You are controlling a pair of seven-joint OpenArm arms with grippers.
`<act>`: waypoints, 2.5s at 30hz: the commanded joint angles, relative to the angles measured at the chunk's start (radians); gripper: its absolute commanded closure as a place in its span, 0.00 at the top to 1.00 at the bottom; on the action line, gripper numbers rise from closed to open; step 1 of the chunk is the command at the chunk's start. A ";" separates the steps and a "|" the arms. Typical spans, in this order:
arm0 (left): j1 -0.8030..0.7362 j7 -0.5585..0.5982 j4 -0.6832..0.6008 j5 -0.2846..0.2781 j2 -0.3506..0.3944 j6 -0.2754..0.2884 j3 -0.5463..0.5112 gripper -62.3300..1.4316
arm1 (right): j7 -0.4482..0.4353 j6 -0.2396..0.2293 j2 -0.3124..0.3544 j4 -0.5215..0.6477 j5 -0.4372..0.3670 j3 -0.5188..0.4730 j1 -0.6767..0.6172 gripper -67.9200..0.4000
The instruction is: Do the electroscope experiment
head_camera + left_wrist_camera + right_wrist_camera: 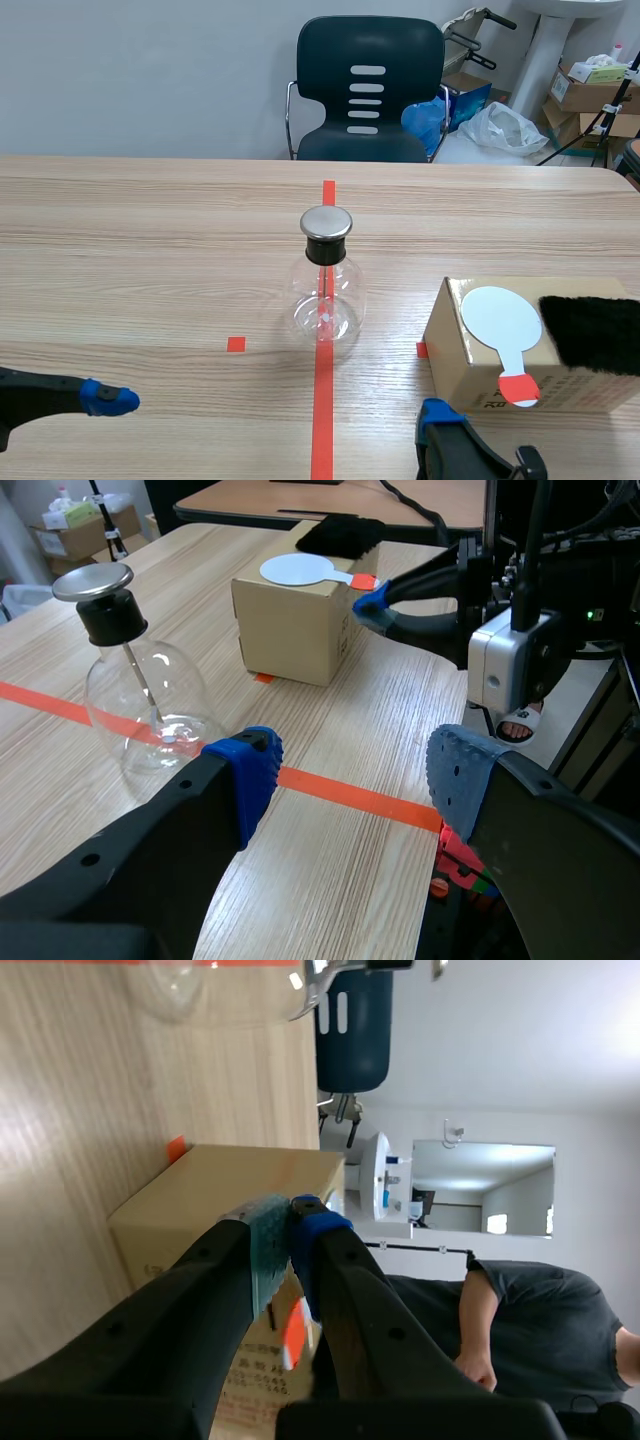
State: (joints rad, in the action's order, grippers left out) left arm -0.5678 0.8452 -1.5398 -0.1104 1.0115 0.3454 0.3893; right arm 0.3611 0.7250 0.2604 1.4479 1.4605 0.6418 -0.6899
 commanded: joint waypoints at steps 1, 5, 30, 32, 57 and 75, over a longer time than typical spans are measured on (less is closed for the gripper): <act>0.003 0.018 -0.006 -0.009 -0.003 0.009 -0.005 0.57 | 0.003 0.057 0.005 -0.005 0.000 -0.006 0.011 0.04; 0.003 0.018 -0.006 -0.009 -0.003 0.009 -0.005 0.57 | 0.008 0.058 0.005 -0.023 0.000 -0.006 0.018 0.26; 0.003 0.018 -0.006 -0.009 -0.003 0.009 -0.005 0.57 | 0.044 0.058 0.006 -0.025 0.000 -0.053 0.025 0.99; 0.003 0.018 -0.006 -0.009 -0.003 0.009 -0.005 0.57 | 0.044 0.058 0.007 -0.025 0.000 -0.073 0.025 0.98; 0.003 0.018 -0.006 -0.009 -0.003 0.009 -0.005 0.57 | -0.163 0.058 0.069 -0.018 -0.192 -0.225 0.025 0.98; 0.003 0.018 -0.006 -0.009 -0.003 0.009 -0.005 0.57 | -0.256 0.058 0.069 -0.018 -0.238 -0.238 0.025 0.98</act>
State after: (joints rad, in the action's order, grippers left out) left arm -0.5678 0.8452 -1.5398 -0.1104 1.0115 0.3458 0.3893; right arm 0.1055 0.7246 0.3241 1.4109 1.2232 0.4068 -0.6708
